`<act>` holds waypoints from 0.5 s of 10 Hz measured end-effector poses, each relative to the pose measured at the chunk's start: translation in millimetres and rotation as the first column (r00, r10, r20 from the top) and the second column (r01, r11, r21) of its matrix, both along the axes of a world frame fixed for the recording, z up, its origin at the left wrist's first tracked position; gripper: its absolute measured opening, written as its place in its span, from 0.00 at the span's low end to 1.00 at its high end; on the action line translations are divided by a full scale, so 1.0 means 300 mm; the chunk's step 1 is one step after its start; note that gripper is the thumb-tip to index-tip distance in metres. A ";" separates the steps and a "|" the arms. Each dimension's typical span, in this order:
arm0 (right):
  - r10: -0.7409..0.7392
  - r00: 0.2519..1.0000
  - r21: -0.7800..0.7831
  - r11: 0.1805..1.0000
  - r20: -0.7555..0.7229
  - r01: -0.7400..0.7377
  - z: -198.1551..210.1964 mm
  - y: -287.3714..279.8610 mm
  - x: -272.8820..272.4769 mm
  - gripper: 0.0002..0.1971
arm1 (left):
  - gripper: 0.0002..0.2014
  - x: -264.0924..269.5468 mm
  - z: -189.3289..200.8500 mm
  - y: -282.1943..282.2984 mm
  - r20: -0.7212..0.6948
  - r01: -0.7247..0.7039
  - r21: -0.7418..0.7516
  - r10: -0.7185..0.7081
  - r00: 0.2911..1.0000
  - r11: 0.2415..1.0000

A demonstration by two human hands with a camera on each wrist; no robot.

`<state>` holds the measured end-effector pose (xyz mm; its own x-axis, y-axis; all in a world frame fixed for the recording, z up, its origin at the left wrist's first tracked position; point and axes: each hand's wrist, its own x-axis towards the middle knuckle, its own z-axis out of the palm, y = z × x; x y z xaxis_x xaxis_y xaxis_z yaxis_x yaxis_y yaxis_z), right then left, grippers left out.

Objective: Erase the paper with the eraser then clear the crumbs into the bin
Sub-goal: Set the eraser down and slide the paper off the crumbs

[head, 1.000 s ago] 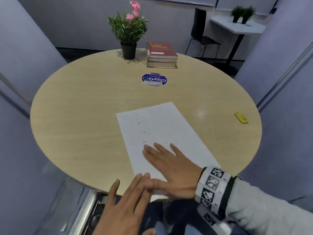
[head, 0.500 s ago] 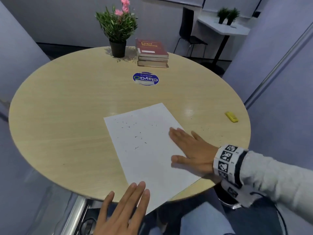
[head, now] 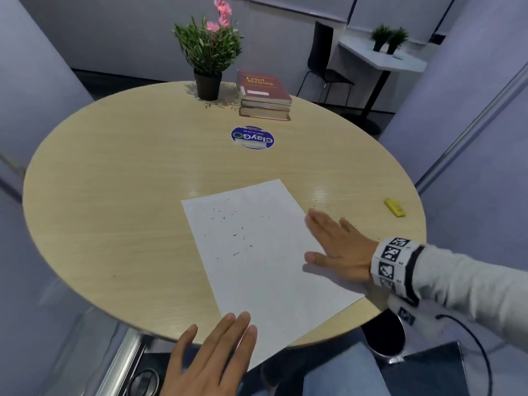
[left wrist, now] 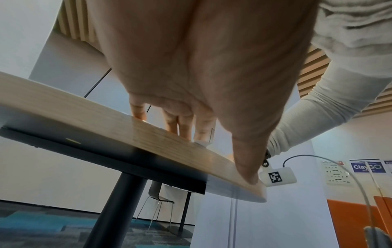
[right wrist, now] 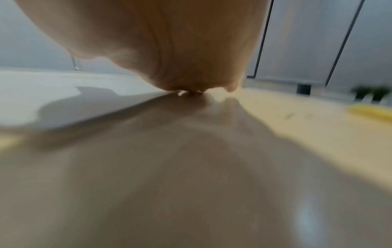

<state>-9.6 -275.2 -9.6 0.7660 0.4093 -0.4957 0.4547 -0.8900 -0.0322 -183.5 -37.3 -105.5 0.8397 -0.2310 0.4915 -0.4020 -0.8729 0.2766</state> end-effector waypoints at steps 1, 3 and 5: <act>0.057 0.998 0.012 0.998 0.016 -0.057 0.059 0.041 0.004 0.57 | 0.17 0.023 0.038 0.016 0.112 -0.006 0.002 0.006 0.994 1.000; 0.580 0.815 0.230 0.795 -0.014 -0.562 0.071 0.405 -0.210 0.45 | 0.41 0.165 0.186 -0.042 -0.389 0.247 0.900 0.406 0.827 0.360; 0.644 0.760 0.221 0.757 -0.090 -0.615 -0.029 0.437 -0.189 0.44 | 0.38 0.159 0.062 -0.060 -0.797 0.330 0.578 0.428 0.427 0.746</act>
